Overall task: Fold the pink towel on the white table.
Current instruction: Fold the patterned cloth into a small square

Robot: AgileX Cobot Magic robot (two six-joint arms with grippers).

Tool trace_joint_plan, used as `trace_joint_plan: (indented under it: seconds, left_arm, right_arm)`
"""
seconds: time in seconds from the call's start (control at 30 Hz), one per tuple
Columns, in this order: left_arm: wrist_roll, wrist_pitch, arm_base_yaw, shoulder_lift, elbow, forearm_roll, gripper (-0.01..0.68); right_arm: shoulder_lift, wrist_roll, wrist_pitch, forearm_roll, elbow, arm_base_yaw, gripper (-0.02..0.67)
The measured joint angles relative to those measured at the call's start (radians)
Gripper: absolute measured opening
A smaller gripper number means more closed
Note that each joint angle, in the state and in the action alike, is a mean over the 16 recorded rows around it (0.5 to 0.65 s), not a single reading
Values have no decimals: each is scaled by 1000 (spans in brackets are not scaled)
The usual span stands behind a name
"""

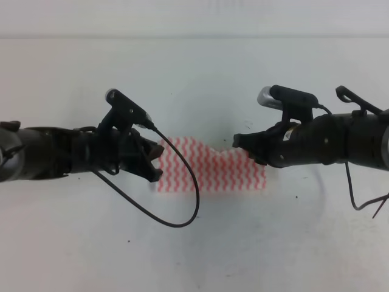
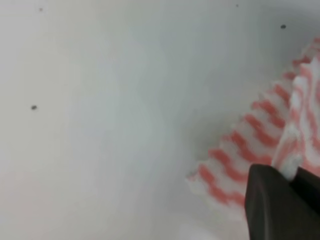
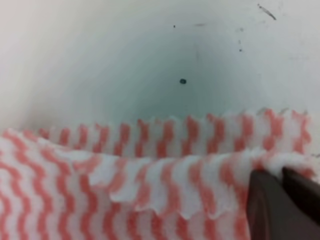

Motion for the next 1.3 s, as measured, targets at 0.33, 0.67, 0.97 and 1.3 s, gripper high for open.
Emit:
trace_joint_plan:
  seconds: [0.33, 0.67, 0.97, 1.3]
  left_arm:
    - [7, 0, 0, 14, -4, 7, -4]
    - [0, -14, 0, 14, -5, 6, -4]
    - [-2, -19, 0, 14, -5, 6, -4]
    - [-4, -22, 0, 14, -5, 6, -4]
  right_arm:
    - [3, 0, 0, 0, -2, 0, -15]
    - [2, 0, 0, -1, -2, 0, -15]
    - [1, 0, 0, -2, -2, 0, -15]
    - [1, 0, 0, -3, -2, 0, -15]
